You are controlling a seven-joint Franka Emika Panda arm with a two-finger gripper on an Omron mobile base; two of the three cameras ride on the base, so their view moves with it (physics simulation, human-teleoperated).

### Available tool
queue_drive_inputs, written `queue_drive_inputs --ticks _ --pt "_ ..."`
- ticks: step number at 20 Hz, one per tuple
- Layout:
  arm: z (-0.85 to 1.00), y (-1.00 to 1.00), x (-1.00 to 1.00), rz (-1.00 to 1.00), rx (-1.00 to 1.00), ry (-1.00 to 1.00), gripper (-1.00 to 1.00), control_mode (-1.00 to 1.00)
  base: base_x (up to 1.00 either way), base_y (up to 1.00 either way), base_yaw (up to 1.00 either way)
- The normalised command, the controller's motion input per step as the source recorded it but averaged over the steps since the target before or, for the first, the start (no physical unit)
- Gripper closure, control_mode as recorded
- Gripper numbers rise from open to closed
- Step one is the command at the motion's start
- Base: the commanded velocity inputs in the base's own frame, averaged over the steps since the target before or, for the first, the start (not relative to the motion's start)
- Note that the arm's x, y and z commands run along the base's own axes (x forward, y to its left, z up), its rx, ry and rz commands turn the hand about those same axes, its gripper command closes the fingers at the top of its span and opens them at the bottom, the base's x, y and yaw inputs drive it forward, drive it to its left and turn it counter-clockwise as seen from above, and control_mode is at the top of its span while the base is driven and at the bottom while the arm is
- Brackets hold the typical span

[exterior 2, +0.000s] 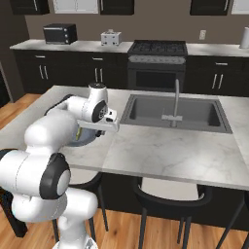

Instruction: Retrieve the butter from the fridge and place it on a plate on the dining table. Then retrieve the butter knife by the fridge and place it near the plate.

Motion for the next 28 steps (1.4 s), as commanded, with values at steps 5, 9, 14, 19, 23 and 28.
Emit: queue_drive_inputs --ticks 5,9,14,19,23,28 --pt "-0.53 0.09 0.93 0.0 0.0 0.0 1.0 -1.0 0.0 0.0 0.0" --pt "-0.48 0.23 0.93 0.0 -0.02 0.0 1.0 -1.0 0.0 0.0 0.0" --pt "-0.49 0.07 0.47 0.0 -0.02 -0.01 1.0 -1.0 0.0 0.0 0.0" --pt "-0.54 0.0 0.31 0.0 -0.03 0.0 1.0 -1.0 0.0 0.0 0.0" --pt "-0.23 0.03 0.03 0.01 0.02 -0.01 1.0 -1.0 0.0 0.0 0.0" --pt "-0.06 0.01 -0.12 0.0 0.03 -0.01 1.0 -1.0 0.0 0.0 0.0"
